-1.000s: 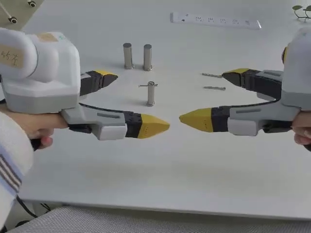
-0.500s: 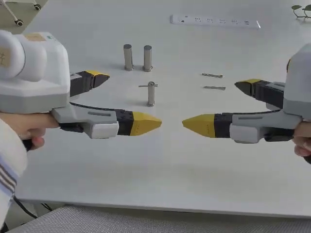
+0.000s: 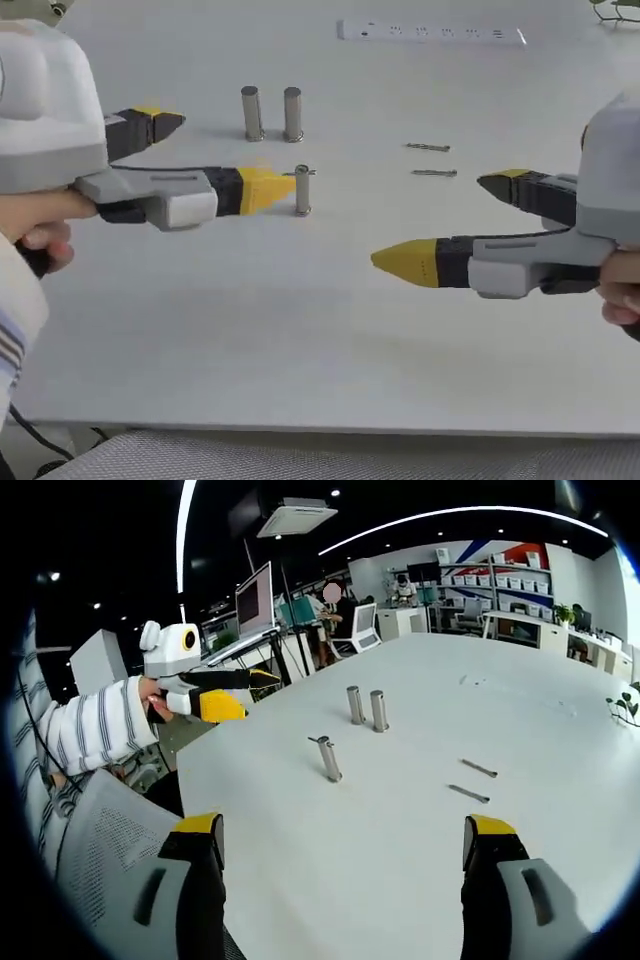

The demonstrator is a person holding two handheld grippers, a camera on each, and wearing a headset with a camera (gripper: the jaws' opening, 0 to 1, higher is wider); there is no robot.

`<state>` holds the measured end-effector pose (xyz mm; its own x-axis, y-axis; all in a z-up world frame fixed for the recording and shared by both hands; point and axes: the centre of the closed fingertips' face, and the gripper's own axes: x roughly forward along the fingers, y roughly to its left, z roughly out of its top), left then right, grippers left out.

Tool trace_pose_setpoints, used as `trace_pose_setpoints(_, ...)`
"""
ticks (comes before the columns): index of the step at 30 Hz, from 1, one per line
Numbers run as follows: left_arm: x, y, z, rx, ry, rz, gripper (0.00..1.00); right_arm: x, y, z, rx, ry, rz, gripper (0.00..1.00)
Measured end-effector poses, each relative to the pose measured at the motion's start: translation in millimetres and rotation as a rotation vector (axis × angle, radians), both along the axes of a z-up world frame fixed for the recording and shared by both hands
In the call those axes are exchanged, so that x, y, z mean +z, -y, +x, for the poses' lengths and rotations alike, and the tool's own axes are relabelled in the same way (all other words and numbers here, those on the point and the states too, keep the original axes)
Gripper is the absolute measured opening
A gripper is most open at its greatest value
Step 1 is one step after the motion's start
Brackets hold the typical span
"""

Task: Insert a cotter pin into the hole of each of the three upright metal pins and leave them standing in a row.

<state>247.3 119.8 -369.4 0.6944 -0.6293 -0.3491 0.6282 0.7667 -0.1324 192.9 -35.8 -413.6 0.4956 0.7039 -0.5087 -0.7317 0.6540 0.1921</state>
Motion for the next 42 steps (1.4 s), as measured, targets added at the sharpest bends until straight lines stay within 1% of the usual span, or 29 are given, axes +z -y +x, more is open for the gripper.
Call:
trace_pose_setpoints(1,2.1,-1.9,4.1,0.004,0.007,0.000,0.84,-0.5,0.9,0.4,-0.004,-0.002,0.000,0.98)
trace_pose_setpoints(2,4.4,-4.8,10.5,0.013,0.013,0.000,0.83,-0.6,1.3,0.6,-0.005,-0.004,0.001,0.98)
trace_pose_setpoints(3,5.1,-6.2,13.8,0.014,0.016,0.003,0.83,-0.7,1.8,0.7,-0.006,-0.004,0.002,0.97)
trace_pose_setpoints(4,5.2,-14.5,32.0,0.055,0.038,0.039,0.82,-1.6,2.7,0.6,-0.011,-0.005,-0.006,0.97)
trace_pose_setpoints(5,3.7,-17.3,36.4,0.068,0.043,0.056,0.76,-1.7,2.8,0.3,-0.012,-0.006,-0.007,0.97)
trace_pose_setpoints(6,3.6,-21.5,42.3,0.097,0.050,0.061,0.73,-1.9,3.5,0.4,-0.015,-0.007,-0.008,0.97)
trace_pose_setpoints(7,4.1,-22.7,48.1,0.107,0.062,0.063,0.70,-2.1,4.5,0.5,-0.019,-0.008,-0.008,0.97)
trace_pose_setpoints(8,3.2,-23.3,51.2,0.109,0.061,0.064,0.67,-2.3,5.7,0.2,-0.021,-0.011,-0.009,0.97)
trace_pose_setpoints(10,-0.4,-24.8,59.2,0.115,0.057,0.069,0.65,-2.3,7.1,0.0,-0.025,-0.011,-0.011,0.97)
trace_pose_setpoints(11,-2.5,-24.5,61.7,0.112,0.056,0.073,0.64,-2.5,7.8,0.4,-0.027,-0.011,-0.012,0.97)
trace_pose_setpoints(14,-14.0,-23.0,67.9,0.090,0.040,0.104,0.60,-3.3,9.4,0.1,-0.031,-0.015,-0.015,0.96)
trace_pose_setpoints(15,-19.7,-21.6,71.1,0.074,0.032,0.116,0.59,-3.7,9.7,-0.3,-0.031,-0.018,-0.017,0.96)
trace_pose_setpoints(16,-23.2,-20.7,73.3,0.068,0.024,0.116,0.58,-4.0,9.7,-0.7,-0.030,-0.020,-0.018,0.96)
trace_pose_setpoints(17,-29.0,-19.0,75.9,0.053,0.009,0.125,0.57,-4.1,9.5,-1.0,-0.029,-0.021,-0.018,0.96)
trace_pose_setpoints(18,-32.0,-18.5,78.0,0.045,0.005,0.134,0.56,-4.3,9.2,-1.3,-0.028,-0.022,-0.017,0.96)
trace_pose_setpoints(19,-35.6,-17.7,81.2,0.035,0.003,0.153,0.54,-4.8,8.9,-1.9,-0.025,-0.023,-0.021,0.95)
trace_pose_setpoints(22,-40.6,-15.2,89.6,0.030,-0.005,0.155,0.53,-8.8,10.6,-2.8,-0.020,-0.028,-0.051,0.96)
trace_pose_setpoints(24,-44.8,-13.9,96.8,0.022,-0.006,0.178,0.52,-9.6,10.7,-2.9,-0.020,-0.030,-0.053,0.96)
trace_pose_setpoints(26,-48.9,-12.8,101.4,0.018,-0.001,0.193,0.50,-10.1,10.5,-3.3,-0.023,-0.036,-0.050,0.95)
trace_pose_setpoints(27,-52.2,-13.4,105.8,0.028,0.002,0.199,0.48,-11.4,10.7,-3.7,-0.022,-0.043,-0.051,0.95)
trace_pose_setpoints(28,-54.6,-13.5,107.9,0.033,-0.003,0.198,0.46,-12.2,10.8,-4.1,-0.020,-0.045,-0.054,0.95)
trace_pose_setpoints(31,-62.5,-12.4,113.8,0.027,-0.005,0.218,0.41,-13.8,10.1,-5.2,-0.014,-0.043,-0.063,0.95)
trace_pose_setpoints(32,-66.4,-12.1,115.2,0.025,-0.016,0.224,0.41,-13.8,9.7,-5.1,-0.013,-0.037,-0.066,0.95)
trace_pose_setpoints(35,-69.8,-9.8,118.6,0.021,-0.030,0.217,0.39,-13.7,8.3,-6.0,-0.005,-0.038,-0.066,0.95)
trace_pose_setpoints(37,-74.0,-9.0,122.9,0.024,-0.033,0.213,0.37,-13.9,8.1,-6.0,-0.007,-0.040,-0.064,0.95)
trace_pose_setpoints(38,-76.9,-6.8,123.0,0.020,-0.044,0.204,0.36,-14.3,7.8,-6.2,-0.007,-0.042,-0.062,0.95)
trace_pose_setpoints(41,-82.0,-3.2,126.5,0.010,-0.044,0.216,0.33,-16.0,7.5,-7.1,-0.007,-0.048,-0.062,0.95)
trace_pose_setpoints(42,-81.1,-0.2,127.7,0.005,-0.046,0.218,0.32,-16.6,7.6,-7.7,-0.006,-0.050,-0.064,0.95)
